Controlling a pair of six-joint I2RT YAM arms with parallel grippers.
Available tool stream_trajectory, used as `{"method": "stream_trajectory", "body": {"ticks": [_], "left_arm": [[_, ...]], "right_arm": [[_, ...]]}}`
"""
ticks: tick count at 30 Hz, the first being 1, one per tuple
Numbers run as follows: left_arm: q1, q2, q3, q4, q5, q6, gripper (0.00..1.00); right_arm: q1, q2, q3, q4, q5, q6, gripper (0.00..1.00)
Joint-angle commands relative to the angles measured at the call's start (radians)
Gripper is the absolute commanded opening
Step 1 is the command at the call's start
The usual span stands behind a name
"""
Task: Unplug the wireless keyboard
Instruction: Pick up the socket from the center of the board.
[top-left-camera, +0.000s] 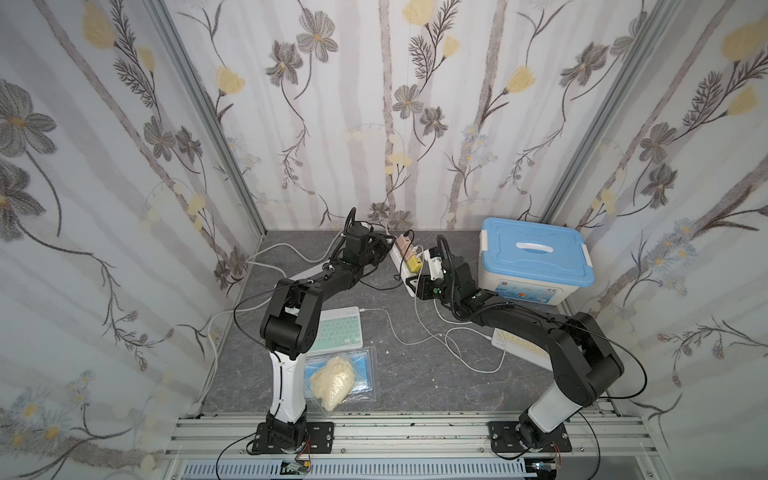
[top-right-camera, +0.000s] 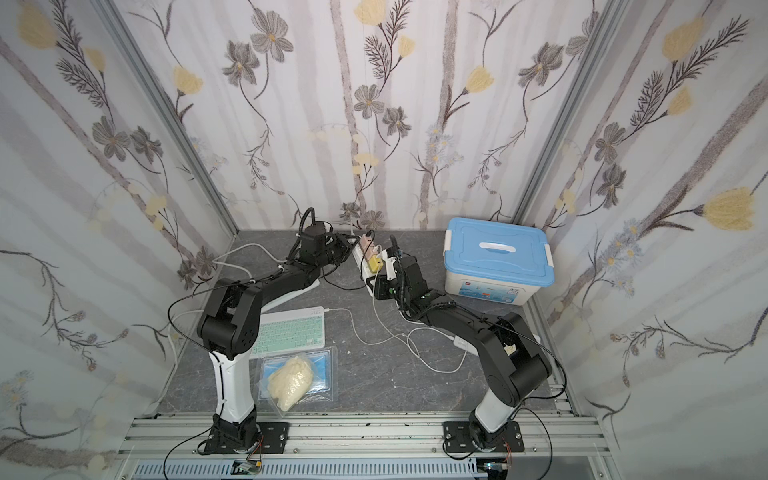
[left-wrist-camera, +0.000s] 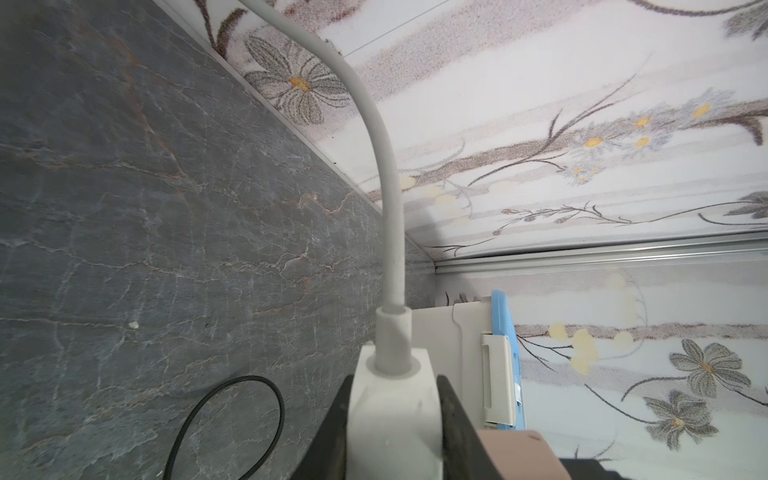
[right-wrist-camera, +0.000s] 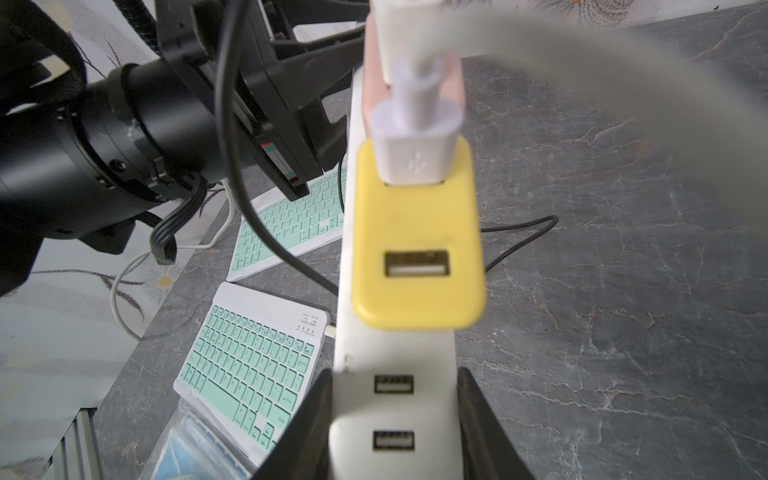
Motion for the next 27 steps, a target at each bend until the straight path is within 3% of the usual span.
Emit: {"method": "stream_trajectory", "body": {"ticks": [1, 10, 12, 21, 27], "left_arm": [[0.002, -0.024, 0.009, 0.106, 0.006, 0.03, 0.0], [0.004, -0.03, 0.044, 0.098, 0.04, 0.072, 0.0], [0.004, -0.035, 0.044, 0.096, 0.05, 0.092, 0.0], [0.005, -0.061, 0.092, 0.107, 0.065, 0.157, 0.0], [0.004, -0.068, 0.129, 0.082, 0.075, 0.179, 0.0]], "right_arm": [[-0.001, -0.019, -0.002, 0.023, 0.005, -0.031, 0.51], [-0.003, -0.171, -0.092, -0.059, 0.012, -0.105, 0.85], [-0.003, -0.204, -0.094, -0.104, 0.011, -0.129, 0.88], [-0.048, -0.384, -0.071, -0.361, -0.002, -0.207, 0.79], [-0.128, -0.428, -0.049, -0.531, 0.063, -0.202, 0.74]]}}
